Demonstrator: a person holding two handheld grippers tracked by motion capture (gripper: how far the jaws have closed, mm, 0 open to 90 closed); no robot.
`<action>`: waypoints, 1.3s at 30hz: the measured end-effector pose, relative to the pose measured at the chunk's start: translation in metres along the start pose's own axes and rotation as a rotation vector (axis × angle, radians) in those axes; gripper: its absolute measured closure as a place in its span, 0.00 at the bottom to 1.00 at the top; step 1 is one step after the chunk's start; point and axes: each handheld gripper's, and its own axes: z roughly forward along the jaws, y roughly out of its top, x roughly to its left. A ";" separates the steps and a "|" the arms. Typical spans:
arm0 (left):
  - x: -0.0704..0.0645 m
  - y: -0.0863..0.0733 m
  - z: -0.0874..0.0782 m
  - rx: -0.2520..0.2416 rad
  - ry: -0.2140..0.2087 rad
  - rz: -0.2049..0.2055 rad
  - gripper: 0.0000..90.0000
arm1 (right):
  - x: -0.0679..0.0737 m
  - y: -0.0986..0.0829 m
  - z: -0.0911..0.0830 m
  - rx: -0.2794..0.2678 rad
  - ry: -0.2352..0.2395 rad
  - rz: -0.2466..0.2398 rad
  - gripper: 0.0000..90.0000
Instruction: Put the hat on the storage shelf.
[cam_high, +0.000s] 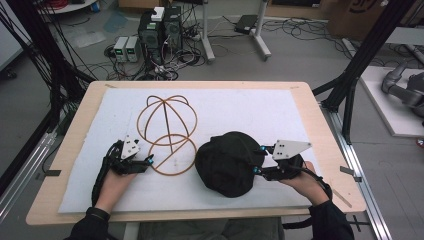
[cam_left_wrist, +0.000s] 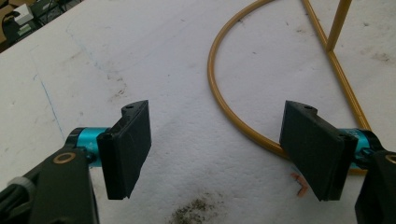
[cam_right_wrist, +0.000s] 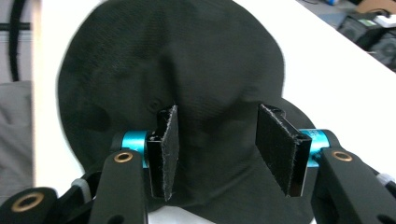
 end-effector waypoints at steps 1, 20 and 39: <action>0.000 0.000 0.000 0.000 0.000 0.001 0.28 | 0.002 0.001 0.001 0.001 0.014 -0.008 0.55; 0.000 0.000 0.000 0.002 -0.004 0.005 0.28 | 0.005 -0.002 0.010 0.049 -0.123 -0.018 0.96; 0.000 0.000 0.000 0.000 -0.005 0.005 0.28 | -0.007 0.023 -0.026 -0.218 -0.267 0.188 0.99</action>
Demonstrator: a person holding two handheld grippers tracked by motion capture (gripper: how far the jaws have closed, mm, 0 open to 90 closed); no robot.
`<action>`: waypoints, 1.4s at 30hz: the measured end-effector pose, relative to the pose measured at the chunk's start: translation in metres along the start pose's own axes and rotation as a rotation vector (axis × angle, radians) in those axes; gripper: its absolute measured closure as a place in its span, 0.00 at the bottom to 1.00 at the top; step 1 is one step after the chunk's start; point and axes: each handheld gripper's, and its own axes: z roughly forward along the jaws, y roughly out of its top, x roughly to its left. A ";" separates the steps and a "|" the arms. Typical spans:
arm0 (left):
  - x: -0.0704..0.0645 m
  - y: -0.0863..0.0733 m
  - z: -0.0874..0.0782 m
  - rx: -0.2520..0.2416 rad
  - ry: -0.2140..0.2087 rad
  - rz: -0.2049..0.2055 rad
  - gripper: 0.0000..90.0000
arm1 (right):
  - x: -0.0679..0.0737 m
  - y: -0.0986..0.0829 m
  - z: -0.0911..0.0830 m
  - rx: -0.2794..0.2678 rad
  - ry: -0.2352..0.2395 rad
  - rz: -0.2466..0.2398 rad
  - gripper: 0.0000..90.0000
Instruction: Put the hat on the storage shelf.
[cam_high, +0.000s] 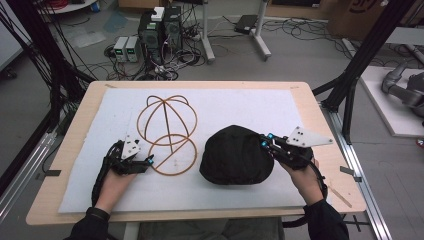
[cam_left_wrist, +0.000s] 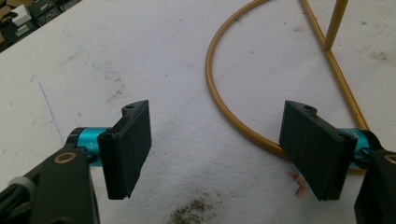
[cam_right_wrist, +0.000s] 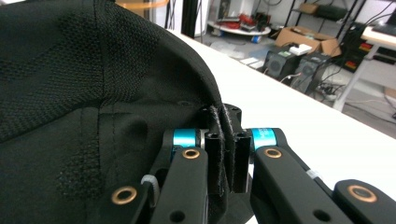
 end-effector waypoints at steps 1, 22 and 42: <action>0.000 0.000 0.000 0.000 0.000 0.001 0.28 | 0.000 0.006 -0.002 -0.020 -0.015 -0.004 0.99; 0.000 0.000 0.000 0.001 -0.003 0.000 0.28 | -0.013 0.091 -0.016 -0.212 -0.151 0.043 0.99; 0.006 -0.002 -0.004 -0.047 -0.010 -0.063 0.29 | 0.028 0.158 0.065 -0.294 -0.109 0.054 0.99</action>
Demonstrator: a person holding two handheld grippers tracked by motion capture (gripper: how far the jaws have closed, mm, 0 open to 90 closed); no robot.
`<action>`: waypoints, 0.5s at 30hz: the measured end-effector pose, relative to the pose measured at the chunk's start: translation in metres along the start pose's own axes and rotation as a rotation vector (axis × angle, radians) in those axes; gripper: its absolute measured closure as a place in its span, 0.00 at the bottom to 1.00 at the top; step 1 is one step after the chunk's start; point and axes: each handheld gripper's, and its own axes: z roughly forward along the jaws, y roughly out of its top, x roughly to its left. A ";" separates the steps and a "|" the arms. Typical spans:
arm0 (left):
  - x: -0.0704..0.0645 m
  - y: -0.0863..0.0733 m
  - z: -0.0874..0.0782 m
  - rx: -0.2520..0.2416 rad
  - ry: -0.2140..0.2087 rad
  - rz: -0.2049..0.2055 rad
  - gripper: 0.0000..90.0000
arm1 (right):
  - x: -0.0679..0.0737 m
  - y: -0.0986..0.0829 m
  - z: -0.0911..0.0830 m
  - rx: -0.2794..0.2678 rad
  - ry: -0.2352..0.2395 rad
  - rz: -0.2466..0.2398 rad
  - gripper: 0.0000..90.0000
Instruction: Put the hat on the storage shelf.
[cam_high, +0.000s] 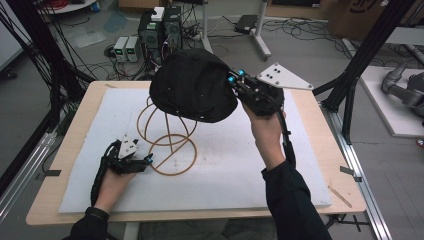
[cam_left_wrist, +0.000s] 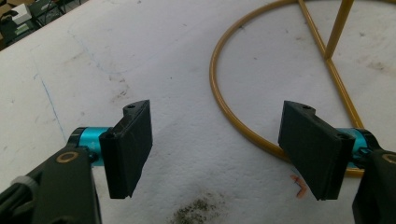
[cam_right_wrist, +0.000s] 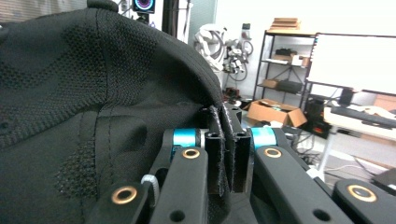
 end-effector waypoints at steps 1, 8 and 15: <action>0.001 -0.001 -0.001 -0.012 -0.004 -0.013 0.29 | 0.003 0.000 0.003 0.003 0.005 0.010 0.99; 0.006 -0.005 -0.007 -0.091 -0.012 -0.076 0.27 | 0.025 -0.008 0.025 0.025 0.037 -0.002 0.99; 0.010 -0.008 -0.013 -0.154 -0.018 -0.108 0.26 | 0.037 -0.019 0.036 0.045 0.051 -0.004 0.99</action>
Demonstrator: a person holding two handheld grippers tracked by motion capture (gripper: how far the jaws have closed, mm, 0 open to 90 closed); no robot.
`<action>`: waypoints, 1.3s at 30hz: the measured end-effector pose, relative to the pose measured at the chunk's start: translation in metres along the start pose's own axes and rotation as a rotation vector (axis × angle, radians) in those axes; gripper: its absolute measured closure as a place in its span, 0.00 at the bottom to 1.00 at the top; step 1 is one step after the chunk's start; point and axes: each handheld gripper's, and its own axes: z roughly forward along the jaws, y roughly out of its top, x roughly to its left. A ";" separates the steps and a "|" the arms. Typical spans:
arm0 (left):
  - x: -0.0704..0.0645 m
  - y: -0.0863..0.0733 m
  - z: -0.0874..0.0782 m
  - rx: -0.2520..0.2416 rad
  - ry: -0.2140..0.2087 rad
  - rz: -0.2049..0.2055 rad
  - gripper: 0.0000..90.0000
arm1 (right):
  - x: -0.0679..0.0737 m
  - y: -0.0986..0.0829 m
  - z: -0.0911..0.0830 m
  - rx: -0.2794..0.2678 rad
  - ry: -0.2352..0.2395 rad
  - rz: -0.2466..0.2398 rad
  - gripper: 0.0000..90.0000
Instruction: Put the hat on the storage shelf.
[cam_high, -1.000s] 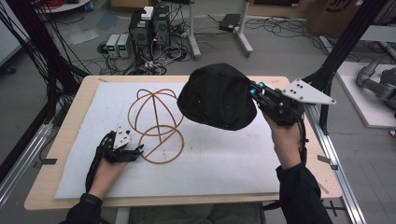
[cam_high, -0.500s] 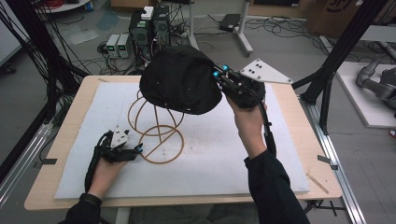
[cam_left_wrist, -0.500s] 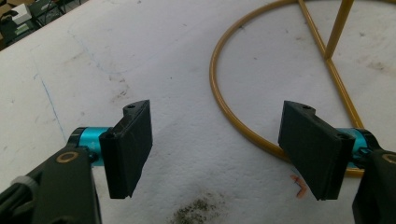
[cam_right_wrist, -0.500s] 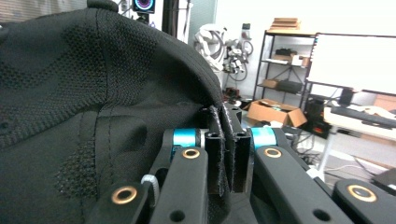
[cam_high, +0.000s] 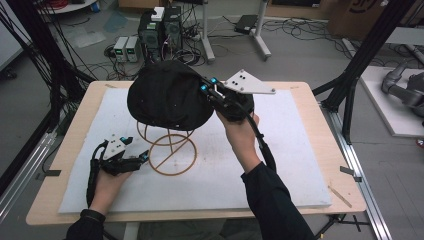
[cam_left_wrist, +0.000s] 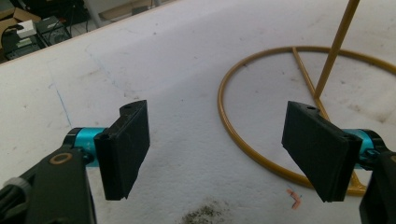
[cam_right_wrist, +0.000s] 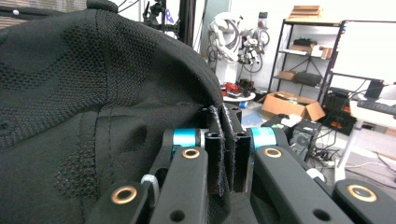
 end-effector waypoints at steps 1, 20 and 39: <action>0.003 -0.001 -0.002 -0.026 -0.003 -0.026 0.26 | 0.001 -0.002 0.002 0.005 -0.003 -0.001 0.99; 0.012 -0.006 -0.010 -0.112 -0.030 -0.114 0.26 | 0.018 -0.030 0.010 0.032 -0.042 -0.045 0.98; 0.011 -0.006 -0.010 -0.107 -0.028 -0.099 0.26 | -0.022 -0.053 -0.038 0.030 -0.112 -0.051 0.54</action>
